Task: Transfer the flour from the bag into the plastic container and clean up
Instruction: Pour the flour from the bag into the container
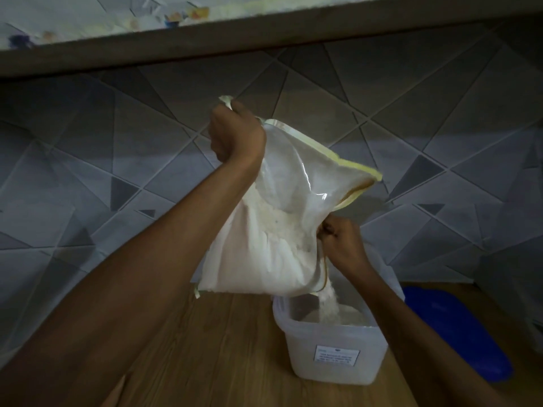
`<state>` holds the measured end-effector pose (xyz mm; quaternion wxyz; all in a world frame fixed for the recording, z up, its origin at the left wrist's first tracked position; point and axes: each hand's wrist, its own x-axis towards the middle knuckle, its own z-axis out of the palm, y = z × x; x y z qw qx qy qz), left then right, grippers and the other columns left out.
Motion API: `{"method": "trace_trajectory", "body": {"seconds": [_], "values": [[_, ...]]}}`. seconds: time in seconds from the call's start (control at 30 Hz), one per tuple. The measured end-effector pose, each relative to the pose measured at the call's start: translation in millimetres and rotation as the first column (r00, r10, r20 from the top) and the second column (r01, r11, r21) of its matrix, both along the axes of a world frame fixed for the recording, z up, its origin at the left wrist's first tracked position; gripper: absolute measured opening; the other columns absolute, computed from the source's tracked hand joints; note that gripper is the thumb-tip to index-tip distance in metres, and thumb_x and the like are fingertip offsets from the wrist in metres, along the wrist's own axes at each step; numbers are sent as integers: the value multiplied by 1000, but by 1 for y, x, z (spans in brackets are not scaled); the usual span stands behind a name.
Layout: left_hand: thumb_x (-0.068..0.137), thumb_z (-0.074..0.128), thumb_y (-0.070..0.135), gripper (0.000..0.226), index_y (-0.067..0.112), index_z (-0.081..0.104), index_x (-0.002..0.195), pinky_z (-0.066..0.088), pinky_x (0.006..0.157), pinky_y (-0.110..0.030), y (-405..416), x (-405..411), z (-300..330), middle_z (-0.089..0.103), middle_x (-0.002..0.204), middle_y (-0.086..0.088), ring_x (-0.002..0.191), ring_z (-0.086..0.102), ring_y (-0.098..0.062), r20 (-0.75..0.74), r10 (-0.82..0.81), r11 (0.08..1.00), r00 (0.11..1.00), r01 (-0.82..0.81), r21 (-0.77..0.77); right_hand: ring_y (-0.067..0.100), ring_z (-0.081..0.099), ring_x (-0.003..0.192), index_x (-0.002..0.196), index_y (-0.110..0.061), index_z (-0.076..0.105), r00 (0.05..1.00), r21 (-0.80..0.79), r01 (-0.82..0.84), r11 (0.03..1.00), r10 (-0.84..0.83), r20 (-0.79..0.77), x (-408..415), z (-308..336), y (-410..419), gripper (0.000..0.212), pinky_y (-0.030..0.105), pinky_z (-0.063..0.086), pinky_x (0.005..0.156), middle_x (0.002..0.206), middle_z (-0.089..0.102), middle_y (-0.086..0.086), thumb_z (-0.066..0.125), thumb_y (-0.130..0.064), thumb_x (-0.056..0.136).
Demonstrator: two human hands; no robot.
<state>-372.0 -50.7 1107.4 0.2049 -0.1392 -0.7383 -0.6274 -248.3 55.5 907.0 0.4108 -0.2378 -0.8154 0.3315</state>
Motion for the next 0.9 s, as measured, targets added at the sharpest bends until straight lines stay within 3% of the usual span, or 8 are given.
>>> {"method": "trace_trajectory", "body": {"seconds": [0.07,0.2,0.3,0.47,0.57,0.7,0.8,0.9], "values": [[105,39,30,31,13,62,115,47,78,-30,2,3,0,68,110,-2,102,65,-20,-5,-8,1000,1000,8,-4,16,61,62,70,-2,62,1000,-1,-13,1000,13,3,2,0,0,20,31,44,58,63,66,7,48,-16,70],[105,38,30,32,11,61,116,44,77,-27,2,4,1,67,112,-3,104,65,-20,20,-12,1000,1000,12,8,-1,51,52,59,-11,50,997,-47,11,999,-15,-71,8,3,-2,14,13,32,49,51,48,-9,50,-17,71],[105,37,29,34,9,60,120,40,77,-26,-2,2,0,65,120,-5,111,62,-21,26,7,1000,1000,-7,11,-5,51,51,56,-18,46,998,-55,14,998,-18,-68,11,1,0,28,13,31,50,50,46,-11,60,-12,79],[106,35,27,39,4,55,131,43,94,-28,-19,-19,3,59,134,-10,123,57,-24,78,63,998,995,-64,17,-16,58,62,76,-13,69,983,-152,37,988,-63,-172,24,1,6,18,2,40,55,63,62,-19,65,-2,90],[105,36,25,38,5,57,130,44,93,-30,-24,-21,1,61,132,-10,122,57,-25,83,82,996,993,-84,21,-12,57,56,69,-12,66,984,-167,6,986,-36,-176,18,0,4,22,5,38,53,52,60,-25,66,-1,88],[104,37,27,37,7,57,127,45,94,-32,-23,-20,5,62,130,-9,121,58,-27,83,57,996,995,-62,60,0,42,45,53,-15,47,990,-111,-26,994,10,-139,6,4,2,41,17,31,49,44,45,-16,70,-1,84],[105,37,29,36,9,58,127,44,93,-31,-21,-17,11,62,130,-7,121,58,-24,60,55,996,997,-59,70,-4,52,51,57,-22,57,980,-136,10,991,-37,-195,9,-1,2,37,12,38,52,51,58,-19,68,-3,86],[105,37,29,36,9,59,126,43,86,-27,-18,-11,13,64,127,-5,117,60,-21,11,54,998,998,-54,33,0,52,54,64,-9,63,989,-138,-69,988,50,-140,10,-2,-1,25,20,42,56,56,61,-7,69,-5,87]]}}
